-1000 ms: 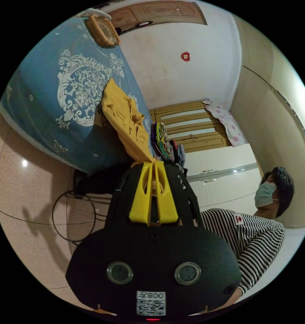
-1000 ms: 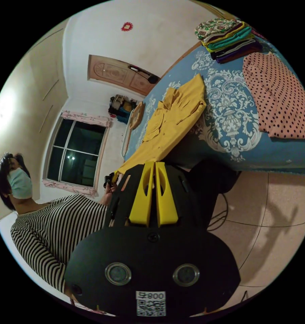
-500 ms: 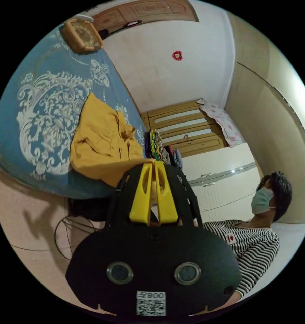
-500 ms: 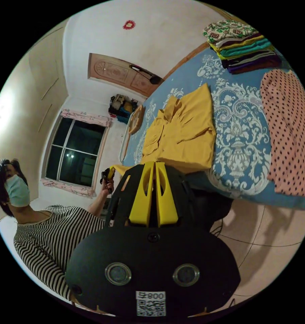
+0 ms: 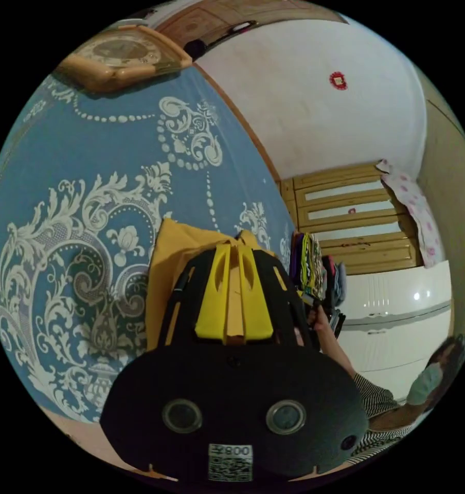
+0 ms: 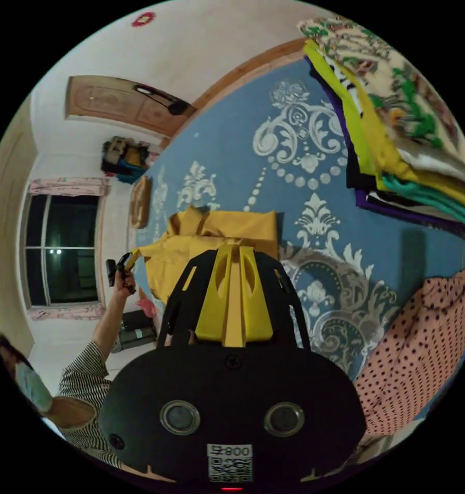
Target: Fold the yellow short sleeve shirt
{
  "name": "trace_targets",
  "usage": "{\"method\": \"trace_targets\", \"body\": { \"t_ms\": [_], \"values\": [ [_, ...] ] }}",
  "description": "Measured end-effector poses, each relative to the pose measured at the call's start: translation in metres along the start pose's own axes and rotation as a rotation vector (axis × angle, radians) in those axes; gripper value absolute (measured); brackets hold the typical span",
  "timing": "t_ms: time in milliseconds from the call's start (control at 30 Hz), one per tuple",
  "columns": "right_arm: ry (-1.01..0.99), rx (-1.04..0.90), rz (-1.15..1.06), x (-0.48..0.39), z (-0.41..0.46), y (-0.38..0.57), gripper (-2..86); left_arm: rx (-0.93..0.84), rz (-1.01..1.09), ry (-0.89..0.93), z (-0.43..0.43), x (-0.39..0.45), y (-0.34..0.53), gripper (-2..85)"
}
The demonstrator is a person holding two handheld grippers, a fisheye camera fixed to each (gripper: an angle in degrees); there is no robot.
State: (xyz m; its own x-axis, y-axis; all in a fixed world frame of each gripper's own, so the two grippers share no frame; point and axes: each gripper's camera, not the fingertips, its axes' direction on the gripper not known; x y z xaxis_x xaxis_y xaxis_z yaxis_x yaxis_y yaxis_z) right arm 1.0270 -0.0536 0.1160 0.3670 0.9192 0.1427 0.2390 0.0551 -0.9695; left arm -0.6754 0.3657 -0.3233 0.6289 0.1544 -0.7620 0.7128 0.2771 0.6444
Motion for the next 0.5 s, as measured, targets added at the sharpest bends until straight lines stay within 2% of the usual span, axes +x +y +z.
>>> {"method": "trace_targets", "body": {
  "t_ms": [133, 267, 333, 500],
  "values": [
    [0.151, 0.032, -0.014, -0.030, 0.023, -0.030, 0.9, 0.035, 0.085, -0.001, 0.032, 0.008, -0.007, 4.0],
    [0.201, 0.067, -0.197, -0.083, 0.042, -0.027, 0.8, -0.163, 0.241, -0.052, 0.092, 0.039, 0.001, 6.0],
    [0.275, 0.014, -0.364, -0.132, 0.074, -0.029, 0.8, -0.224, 0.320, -0.116, 0.122, 0.056, 0.003, 6.6],
    [0.467, -0.113, -0.556, -0.210, 0.142, -0.041, 0.9, -0.359, 0.376, -0.201, 0.194, 0.080, -0.006, 6.5]
  ]
}}
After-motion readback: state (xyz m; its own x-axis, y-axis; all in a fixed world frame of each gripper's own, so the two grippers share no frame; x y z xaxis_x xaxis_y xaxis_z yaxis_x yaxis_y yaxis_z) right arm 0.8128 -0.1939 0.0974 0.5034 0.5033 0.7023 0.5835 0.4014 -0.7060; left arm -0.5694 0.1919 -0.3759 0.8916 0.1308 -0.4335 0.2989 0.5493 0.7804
